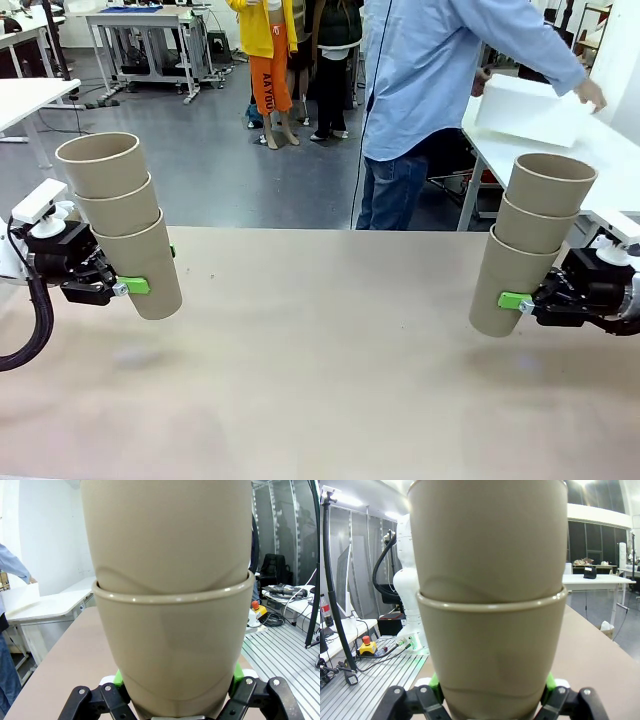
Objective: Stack the cups and store them in the basket.
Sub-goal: Place the stack of Reusable plastic cups into the Pantry Basket.
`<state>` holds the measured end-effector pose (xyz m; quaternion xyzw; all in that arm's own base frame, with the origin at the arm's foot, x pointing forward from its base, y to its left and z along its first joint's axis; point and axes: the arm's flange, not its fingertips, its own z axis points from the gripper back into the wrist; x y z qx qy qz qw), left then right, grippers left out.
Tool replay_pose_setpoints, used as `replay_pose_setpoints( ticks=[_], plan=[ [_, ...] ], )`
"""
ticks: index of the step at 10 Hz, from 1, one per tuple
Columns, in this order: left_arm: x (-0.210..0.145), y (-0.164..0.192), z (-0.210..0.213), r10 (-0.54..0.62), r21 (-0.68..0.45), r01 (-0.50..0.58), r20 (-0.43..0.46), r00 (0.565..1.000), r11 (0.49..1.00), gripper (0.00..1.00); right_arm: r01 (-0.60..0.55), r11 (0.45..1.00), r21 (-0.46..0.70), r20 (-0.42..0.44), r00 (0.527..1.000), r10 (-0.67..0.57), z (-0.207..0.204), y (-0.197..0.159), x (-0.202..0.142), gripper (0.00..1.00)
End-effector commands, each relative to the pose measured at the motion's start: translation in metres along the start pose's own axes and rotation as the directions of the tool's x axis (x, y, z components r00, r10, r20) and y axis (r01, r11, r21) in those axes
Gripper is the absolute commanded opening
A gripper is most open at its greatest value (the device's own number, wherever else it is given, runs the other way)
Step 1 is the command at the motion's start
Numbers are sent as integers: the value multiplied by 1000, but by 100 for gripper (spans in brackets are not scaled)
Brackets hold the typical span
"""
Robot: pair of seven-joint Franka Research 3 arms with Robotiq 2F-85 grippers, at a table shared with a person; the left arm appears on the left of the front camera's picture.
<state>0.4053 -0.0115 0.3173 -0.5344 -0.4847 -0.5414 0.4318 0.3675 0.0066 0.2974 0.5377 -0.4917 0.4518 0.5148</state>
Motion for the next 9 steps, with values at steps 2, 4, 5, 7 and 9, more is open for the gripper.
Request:
replay_pose_setpoints(
  ticks=[2, 4, 5, 7, 9],
  plan=[
    [3, 1, 1, -10, -6, 10, 7, 1000, 1000, 84, -5, 1000, 2, 2, 1000, 5, 0, 0, 4, 84],
    [3, 1, 1, -10, -6, 10, 7, 1000, 1000, 84, -5, 1000, 2, 2, 1000, 5, 0, 0, 4, 84],
    [3, 1, 1, -10, -6, 10, 7, 1000, 1000, 84, -5, 1000, 2, 2, 1000, 5, 0, 0, 4, 84],
    [3, 1, 1, -10, -6, 10, 7, 1000, 1000, 84, -5, 1000, 2, 2, 1000, 5, 0, 0, 4, 84],
    [3, 1, 1, -10, -6, 10, 7, 1000, 1000, 84, -5, 1000, 2, 2, 1000, 5, 0, 0, 4, 84]
  ],
)
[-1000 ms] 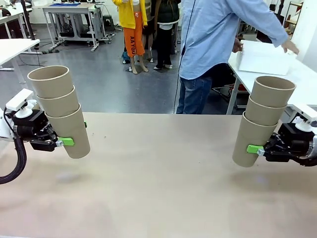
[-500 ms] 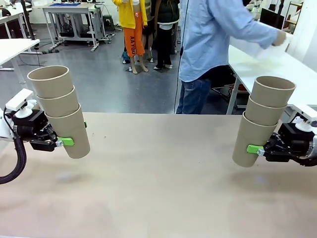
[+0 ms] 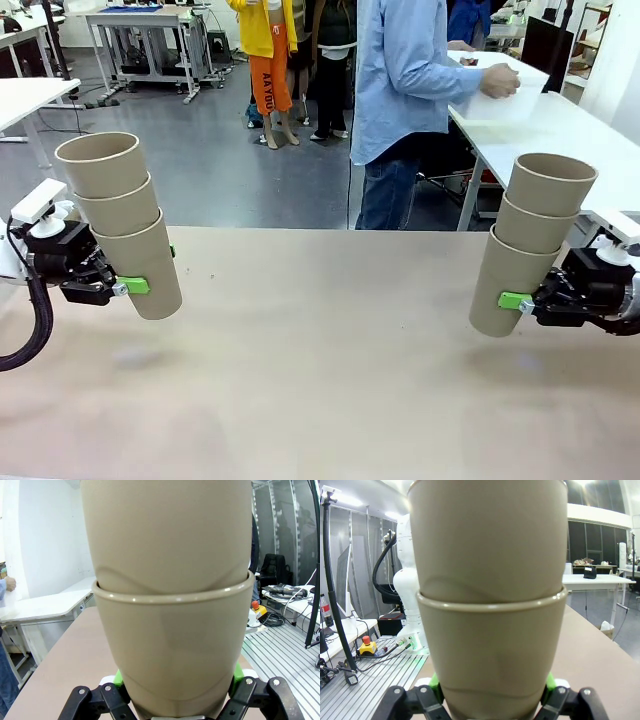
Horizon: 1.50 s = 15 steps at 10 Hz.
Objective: Stack the cups and store them in the basket.
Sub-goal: Place the stack of Reusable plastic cups into the Pantry Basket.
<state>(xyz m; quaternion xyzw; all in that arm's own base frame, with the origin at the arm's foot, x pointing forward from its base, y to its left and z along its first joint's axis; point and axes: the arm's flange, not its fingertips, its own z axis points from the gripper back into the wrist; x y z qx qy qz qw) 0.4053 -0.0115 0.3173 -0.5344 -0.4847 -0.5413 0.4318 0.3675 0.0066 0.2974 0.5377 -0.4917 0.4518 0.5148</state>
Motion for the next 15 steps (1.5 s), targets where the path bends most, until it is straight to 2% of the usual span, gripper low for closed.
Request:
replay_pose_setpoints(
  ticks=[1, 15],
  plan=[
    [3, 1, 1, -10, -6, 10, 7, 1000, 1000, 84, -5, 1000, 2, 2, 1000, 5, 0, 0, 4, 84],
    [3, 1, 1, -10, -6, 10, 7, 1000, 1000, 84, -5, 1000, 2, 2, 1000, 5, 0, 0, 4, 84]
  ],
)
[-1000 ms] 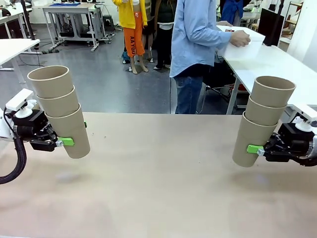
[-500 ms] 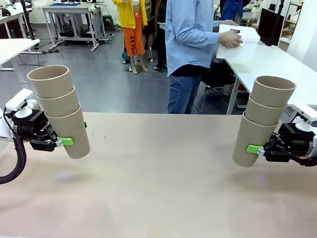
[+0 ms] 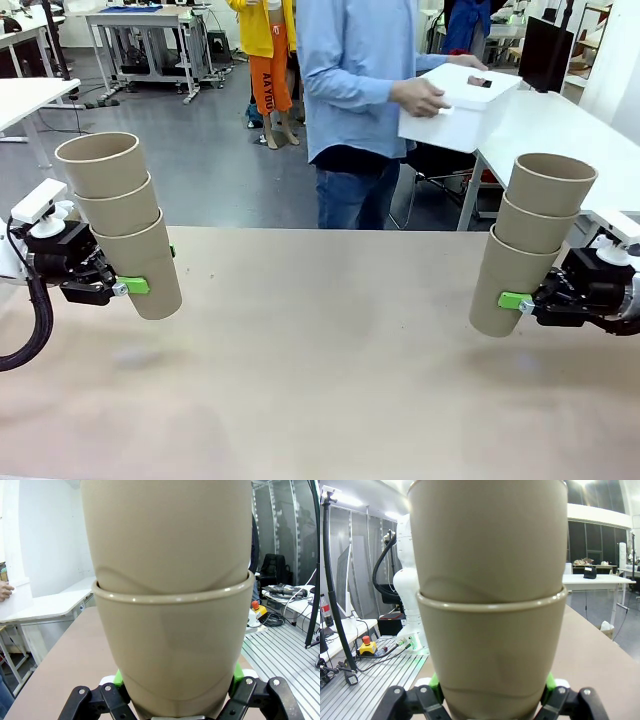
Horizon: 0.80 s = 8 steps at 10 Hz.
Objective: Stack the cups and store them in the basket.
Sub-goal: Place the stack of Reusable plastic cups into the Pantry Basket.
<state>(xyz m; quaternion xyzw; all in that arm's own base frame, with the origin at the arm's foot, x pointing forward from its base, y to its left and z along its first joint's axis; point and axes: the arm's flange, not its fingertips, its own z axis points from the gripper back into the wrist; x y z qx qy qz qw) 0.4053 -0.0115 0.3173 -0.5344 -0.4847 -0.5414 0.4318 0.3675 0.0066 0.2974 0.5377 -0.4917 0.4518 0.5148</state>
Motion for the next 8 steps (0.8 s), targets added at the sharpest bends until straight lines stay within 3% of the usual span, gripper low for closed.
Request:
replay_pose_setpoints(
  ticks=[1, 8],
  plan=[
    [3, 1, 1, -10, -6, 10, 7, 1000, 1000, 84, -5, 1000, 2, 2, 1000, 5, 0, 0, 4, 84],
    [3, 1, 1, -10, -6, 10, 7, 1000, 1000, 84, -5, 1000, 2, 2, 1000, 5, 0, 0, 4, 84]
  ],
)
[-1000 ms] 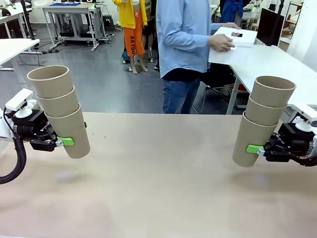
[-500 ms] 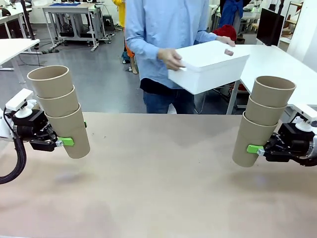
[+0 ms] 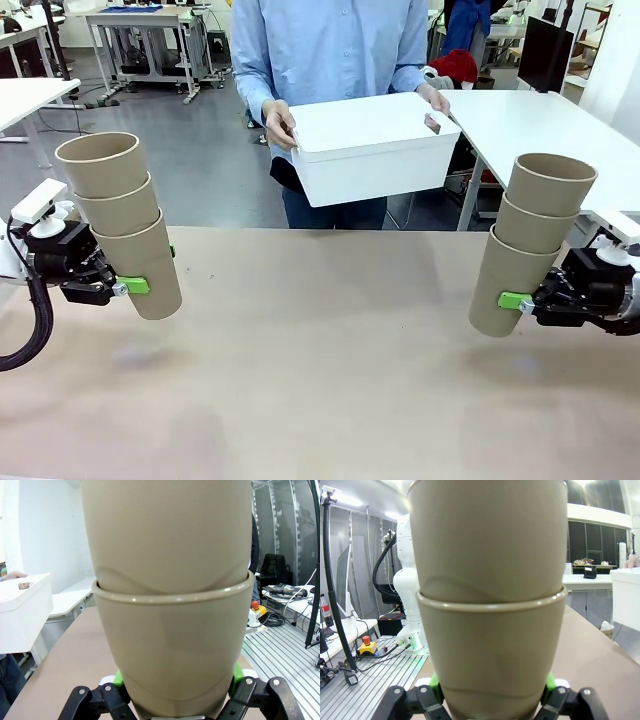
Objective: Stack the cups and store them in the basket.
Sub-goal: Place the stack of Reusable plastic cups into the Pantry Basket.
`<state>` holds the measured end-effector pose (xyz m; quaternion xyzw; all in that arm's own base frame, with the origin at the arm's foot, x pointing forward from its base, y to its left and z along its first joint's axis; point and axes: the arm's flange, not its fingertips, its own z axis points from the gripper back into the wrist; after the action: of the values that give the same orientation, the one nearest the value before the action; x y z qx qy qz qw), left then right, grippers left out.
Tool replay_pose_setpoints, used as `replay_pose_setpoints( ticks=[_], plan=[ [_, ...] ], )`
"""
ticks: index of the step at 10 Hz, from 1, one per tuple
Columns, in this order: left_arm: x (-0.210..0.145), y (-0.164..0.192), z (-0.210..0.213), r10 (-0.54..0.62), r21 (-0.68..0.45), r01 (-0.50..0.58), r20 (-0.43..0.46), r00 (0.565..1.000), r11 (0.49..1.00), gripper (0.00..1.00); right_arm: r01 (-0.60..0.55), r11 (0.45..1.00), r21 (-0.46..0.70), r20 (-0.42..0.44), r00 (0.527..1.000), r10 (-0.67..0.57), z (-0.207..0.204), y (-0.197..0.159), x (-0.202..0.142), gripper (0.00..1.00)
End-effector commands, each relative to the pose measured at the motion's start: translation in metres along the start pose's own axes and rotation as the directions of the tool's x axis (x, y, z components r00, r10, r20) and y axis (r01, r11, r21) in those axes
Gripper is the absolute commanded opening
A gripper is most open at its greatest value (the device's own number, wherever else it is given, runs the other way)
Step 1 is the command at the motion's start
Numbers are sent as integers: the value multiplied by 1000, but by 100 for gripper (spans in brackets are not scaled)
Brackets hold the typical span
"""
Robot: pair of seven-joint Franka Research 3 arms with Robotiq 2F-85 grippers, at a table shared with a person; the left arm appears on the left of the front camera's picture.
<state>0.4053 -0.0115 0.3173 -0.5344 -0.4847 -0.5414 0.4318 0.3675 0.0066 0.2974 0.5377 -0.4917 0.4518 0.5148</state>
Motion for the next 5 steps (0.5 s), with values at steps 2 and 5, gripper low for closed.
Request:
replay_pose_setpoints(
  ticks=[2, 5],
  plan=[
    [3, 1, 1, -10, -6, 10, 7, 1000, 1000, 84, -5, 1000, 2, 2, 1000, 5, 0, 0, 4, 84],
    [3, 1, 1, -10, -6, 10, 7, 1000, 1000, 84, -5, 1000, 2, 2, 1000, 5, 0, 0, 4, 84]
  ],
)
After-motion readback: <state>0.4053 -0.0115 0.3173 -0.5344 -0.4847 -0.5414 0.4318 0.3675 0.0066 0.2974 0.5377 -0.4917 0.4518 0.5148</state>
